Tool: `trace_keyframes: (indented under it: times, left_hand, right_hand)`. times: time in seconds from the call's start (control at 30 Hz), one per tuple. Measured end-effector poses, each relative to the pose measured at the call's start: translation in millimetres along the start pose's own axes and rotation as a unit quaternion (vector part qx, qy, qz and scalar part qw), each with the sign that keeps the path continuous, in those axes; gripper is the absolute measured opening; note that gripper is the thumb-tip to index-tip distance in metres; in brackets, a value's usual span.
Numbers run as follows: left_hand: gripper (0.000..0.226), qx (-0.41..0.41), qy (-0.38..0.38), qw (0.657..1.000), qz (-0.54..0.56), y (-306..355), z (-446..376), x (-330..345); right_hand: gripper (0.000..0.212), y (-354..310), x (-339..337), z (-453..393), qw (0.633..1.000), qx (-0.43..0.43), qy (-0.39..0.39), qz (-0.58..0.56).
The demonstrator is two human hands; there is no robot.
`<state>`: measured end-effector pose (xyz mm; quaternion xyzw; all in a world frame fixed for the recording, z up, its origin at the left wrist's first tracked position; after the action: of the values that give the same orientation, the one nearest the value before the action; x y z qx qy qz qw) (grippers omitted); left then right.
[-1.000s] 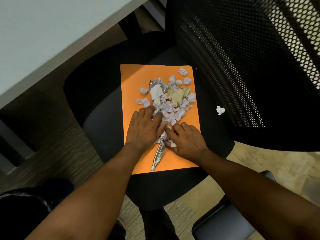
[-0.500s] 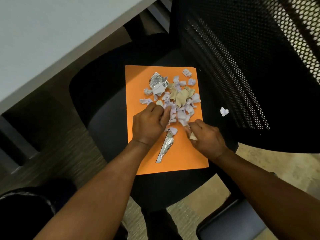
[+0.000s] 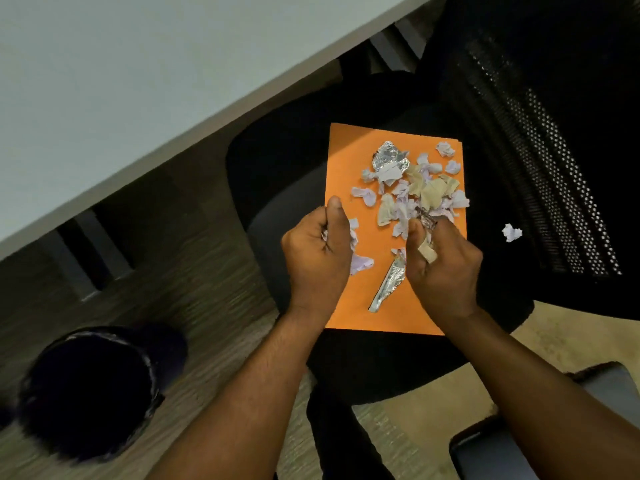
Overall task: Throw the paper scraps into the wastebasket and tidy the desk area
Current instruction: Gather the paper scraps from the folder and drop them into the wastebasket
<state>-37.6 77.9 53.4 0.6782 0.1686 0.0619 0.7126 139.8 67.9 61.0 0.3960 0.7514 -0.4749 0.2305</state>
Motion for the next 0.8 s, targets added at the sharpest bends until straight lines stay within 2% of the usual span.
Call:
trace_keyframes:
  times: [0.13,0.4,0.57,0.8]
  left_hand:
    - [0.053,-0.063,0.072,0.995,0.029,-17,14,-62]
    - [0.052,-0.107,0.199,0.974,-0.013,-87,74,-222]
    - [0.052,-0.140,0.291,0.946,-0.040,-141,125,-323]
    - [0.054,-0.222,0.392,0.888,-0.093,-235,199,-451]
  right_hand:
    - [0.035,-56,36,14,0.999,-0.023,-0.028,-0.037]
    - [0.024,-179,131,82,0.976,-0.081,-0.141,-0.146]
    - [0.032,-245,197,152,0.954,-0.095,-0.201,-0.200]
    - [0.028,-321,285,262,0.923,-0.093,-0.289,-0.236]
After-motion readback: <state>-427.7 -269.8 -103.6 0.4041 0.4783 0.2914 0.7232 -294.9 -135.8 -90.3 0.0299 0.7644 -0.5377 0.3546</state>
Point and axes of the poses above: each hand's wrist, its own z-axis away from the middle knuckle, its own x-axis out of the palm, y = z × x, the point moved 6 cm from there along -z, towards the middle knuckle, and after that the axes turned 1 degree about y, right-handed, at the moved point
